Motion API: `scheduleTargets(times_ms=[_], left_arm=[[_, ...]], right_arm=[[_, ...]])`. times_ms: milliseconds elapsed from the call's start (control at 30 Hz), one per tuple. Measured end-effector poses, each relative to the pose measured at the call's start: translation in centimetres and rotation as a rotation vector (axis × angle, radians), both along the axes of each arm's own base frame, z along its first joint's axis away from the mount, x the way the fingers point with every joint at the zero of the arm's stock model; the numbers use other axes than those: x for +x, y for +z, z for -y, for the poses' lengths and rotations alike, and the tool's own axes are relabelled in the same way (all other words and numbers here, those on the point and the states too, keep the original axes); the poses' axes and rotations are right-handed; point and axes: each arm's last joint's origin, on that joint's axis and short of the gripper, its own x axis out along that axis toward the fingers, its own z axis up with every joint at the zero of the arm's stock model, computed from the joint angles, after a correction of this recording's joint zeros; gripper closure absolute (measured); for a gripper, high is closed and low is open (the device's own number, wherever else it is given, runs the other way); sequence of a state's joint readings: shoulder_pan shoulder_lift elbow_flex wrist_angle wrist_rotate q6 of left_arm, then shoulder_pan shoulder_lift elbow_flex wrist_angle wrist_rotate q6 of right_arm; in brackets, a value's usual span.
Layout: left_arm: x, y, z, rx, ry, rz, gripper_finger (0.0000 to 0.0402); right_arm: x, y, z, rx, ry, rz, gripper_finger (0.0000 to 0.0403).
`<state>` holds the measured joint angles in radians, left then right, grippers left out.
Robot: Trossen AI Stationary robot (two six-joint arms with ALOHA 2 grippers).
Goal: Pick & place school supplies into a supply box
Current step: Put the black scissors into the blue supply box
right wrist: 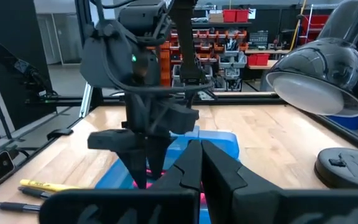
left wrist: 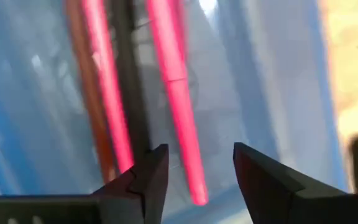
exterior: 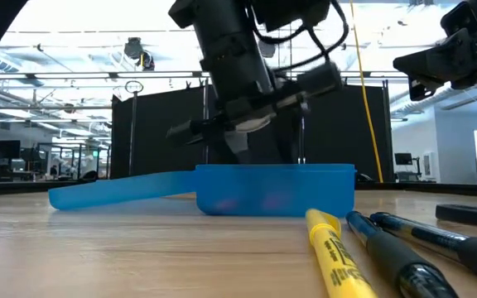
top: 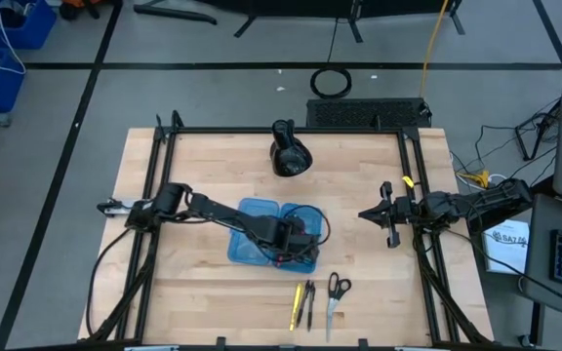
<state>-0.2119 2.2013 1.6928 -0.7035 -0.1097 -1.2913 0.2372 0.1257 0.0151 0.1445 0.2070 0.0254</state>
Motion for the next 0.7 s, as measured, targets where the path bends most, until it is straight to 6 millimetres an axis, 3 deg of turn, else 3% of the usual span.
scheduleTargets(times_ms=[333,533,700], left_arm=[[-1.8,6.8,1.4,0.289,-0.214,0.165,0.0214],[-3.6,10.7,3.6,0.336,-0.200,0.298,0.0213],[-4.0,12.8,4.9,0.409,-0.254,0.419,0.0213]], right_arm=[[-0.1,1.2,0.1,0.219,-0.014,0.114,0.0403],[-0.5,3.1,0.4,0.549,-0.021,0.323,0.0403],[-0.5,3.2,0.2,0.534,0.059,0.311,0.0403]])
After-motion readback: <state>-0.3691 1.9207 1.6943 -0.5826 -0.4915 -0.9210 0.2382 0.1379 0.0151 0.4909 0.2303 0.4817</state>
